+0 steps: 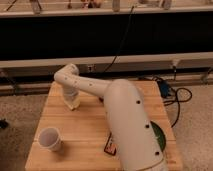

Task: Wipe the white sponge on the table

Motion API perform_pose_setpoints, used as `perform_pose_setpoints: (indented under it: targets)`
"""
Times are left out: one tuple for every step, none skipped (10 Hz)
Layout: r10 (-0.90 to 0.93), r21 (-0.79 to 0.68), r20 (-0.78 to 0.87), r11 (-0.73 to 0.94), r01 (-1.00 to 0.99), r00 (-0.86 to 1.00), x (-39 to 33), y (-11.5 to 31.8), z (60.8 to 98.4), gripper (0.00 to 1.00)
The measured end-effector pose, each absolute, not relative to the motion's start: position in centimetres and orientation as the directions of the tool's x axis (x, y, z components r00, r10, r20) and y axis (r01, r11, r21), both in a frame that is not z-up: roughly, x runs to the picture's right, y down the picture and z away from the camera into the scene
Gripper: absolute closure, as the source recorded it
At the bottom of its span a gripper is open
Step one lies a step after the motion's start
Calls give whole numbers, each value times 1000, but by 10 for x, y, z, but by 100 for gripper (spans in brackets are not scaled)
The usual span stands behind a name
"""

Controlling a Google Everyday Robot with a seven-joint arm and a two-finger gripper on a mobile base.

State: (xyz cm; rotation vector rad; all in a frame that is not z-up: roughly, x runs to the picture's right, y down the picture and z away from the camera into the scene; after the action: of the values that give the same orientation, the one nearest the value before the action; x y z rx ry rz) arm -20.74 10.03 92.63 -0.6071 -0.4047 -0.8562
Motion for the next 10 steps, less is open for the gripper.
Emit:
perform_pose_setpoints:
  targets:
    - [-580,-329,561,499,802,591,-208,103,924,84]
    - [-581,-327,564,495,805,586,-209,105,922,93]
    - [-582,-326,566,493,807,584,-210,104,921,98]
    - [-583,-325,568,489,810,580,-210,104,920,99]
    - [-586,-325,569,484,813,577,-210,105,919,99]
    - [-587,-325,570,481,814,575,-208,106,919,99]
    - [-589,-324,571,478,816,571,-206,107,918,99]
    - [-589,-323,573,478,817,570,-206,108,918,99]
    - [-586,-324,573,480,815,573,-206,108,917,99]
    - [-585,-324,573,480,815,573,-206,109,916,99]
